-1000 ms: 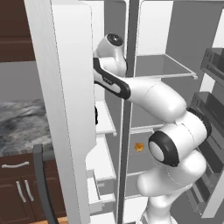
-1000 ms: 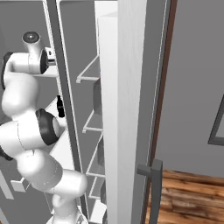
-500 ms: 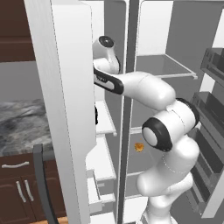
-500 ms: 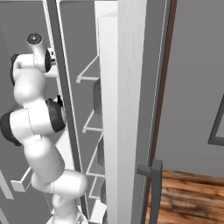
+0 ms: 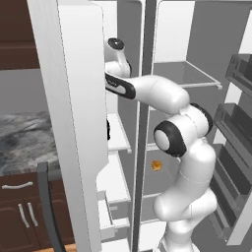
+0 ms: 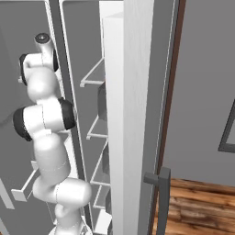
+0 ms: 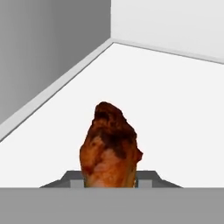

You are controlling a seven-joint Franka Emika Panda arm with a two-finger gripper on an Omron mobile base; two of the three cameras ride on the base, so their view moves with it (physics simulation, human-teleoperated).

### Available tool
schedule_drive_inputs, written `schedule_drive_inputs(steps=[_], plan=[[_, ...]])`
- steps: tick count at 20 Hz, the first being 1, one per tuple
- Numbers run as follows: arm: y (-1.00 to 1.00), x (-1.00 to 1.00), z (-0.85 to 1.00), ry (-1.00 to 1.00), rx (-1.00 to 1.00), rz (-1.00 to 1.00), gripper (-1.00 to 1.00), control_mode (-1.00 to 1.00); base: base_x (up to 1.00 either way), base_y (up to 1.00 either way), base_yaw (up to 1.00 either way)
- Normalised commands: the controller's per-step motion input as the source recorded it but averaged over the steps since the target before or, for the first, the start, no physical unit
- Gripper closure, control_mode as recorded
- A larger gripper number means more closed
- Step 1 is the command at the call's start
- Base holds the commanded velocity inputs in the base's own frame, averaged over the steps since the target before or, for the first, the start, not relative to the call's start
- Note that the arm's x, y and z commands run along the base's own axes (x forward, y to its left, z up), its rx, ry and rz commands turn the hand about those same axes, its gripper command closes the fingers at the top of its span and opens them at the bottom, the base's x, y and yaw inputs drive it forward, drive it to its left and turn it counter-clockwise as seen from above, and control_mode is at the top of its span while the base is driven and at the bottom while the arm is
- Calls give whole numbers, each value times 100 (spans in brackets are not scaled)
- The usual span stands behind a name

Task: There's a chicken drumstick in the fridge that needs to be moved to the freezer for freezing. Pick up the chicken drumstick from the fridge, place it on any shelf in the freezer, and close the fridge and freezer doors when done.

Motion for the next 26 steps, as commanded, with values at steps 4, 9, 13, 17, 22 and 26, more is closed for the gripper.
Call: schedule_drive_inputs(steps=[4, 9, 13, 17, 22, 26], plan=[[2, 2, 0, 5, 0, 0, -100, -100, 0, 0, 0], [0, -11, 0, 3, 0, -1, -100, -100, 0, 0, 0], [0, -76, 0, 0, 0, -1, -100, -100, 0, 0, 0], [-8, -89, -3, 0, 0, -2, -100, -100, 0, 0, 0], [-39, -82, 0, 0, 5, -3, -100, -100, 0, 0, 0], [-41, -91, 0, 0, 7, -1, -100, -100, 0, 0, 0]])
